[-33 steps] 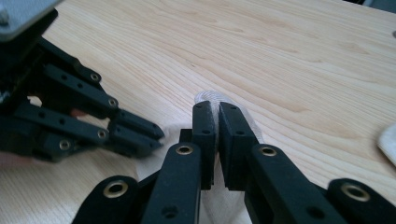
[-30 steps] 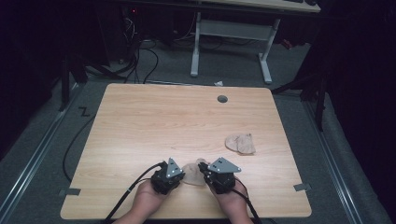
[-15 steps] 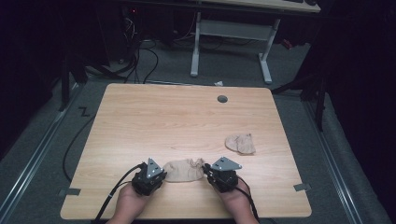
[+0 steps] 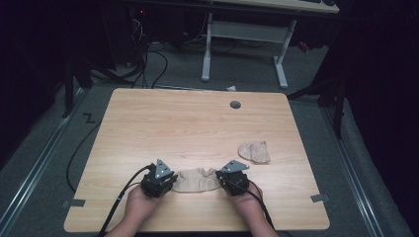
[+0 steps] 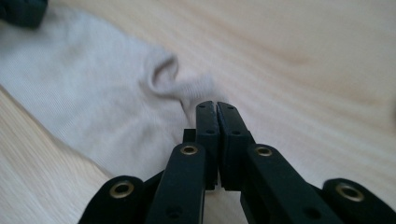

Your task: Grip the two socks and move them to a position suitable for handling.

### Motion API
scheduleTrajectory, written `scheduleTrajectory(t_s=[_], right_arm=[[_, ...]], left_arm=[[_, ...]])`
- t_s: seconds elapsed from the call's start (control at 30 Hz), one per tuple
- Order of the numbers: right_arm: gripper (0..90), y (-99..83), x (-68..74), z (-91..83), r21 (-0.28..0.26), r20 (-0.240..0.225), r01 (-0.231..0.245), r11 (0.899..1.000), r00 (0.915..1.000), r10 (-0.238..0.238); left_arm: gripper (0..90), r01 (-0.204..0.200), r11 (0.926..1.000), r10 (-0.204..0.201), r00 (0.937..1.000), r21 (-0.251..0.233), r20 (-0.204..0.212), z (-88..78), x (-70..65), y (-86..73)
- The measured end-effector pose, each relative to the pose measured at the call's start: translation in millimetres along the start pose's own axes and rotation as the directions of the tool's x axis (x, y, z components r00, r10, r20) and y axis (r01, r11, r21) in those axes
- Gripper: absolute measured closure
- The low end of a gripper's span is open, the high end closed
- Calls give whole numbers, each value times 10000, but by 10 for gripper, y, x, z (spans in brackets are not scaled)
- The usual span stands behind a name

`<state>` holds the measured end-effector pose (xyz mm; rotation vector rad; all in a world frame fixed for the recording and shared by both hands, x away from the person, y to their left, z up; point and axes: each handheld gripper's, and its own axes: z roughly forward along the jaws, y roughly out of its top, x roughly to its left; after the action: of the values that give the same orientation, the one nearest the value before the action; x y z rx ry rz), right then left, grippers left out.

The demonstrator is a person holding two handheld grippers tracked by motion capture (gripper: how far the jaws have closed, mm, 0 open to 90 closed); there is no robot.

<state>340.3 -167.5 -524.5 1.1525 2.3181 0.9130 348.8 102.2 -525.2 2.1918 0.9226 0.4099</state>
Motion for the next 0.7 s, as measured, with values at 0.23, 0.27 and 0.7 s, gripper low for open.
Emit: scheduleTrajectory(t_s=[0.23,0.27,0.7], right_arm=[[884,-131,30,-112,-67,-109,11,10000,9999,-12],[883,-189,63,-173,-74,-183,67,10000,9998,-68],[865,-370,187,-394,106,-610,116,9999,9981,-109]], left_arm=[[793,-242,9995,234,9990,202,382,-3,-39,8],[793,-237,9994,226,9986,233,474,-29,-66,-14],[791,-219,9990,185,9962,392,850,-194,-302,-148]])
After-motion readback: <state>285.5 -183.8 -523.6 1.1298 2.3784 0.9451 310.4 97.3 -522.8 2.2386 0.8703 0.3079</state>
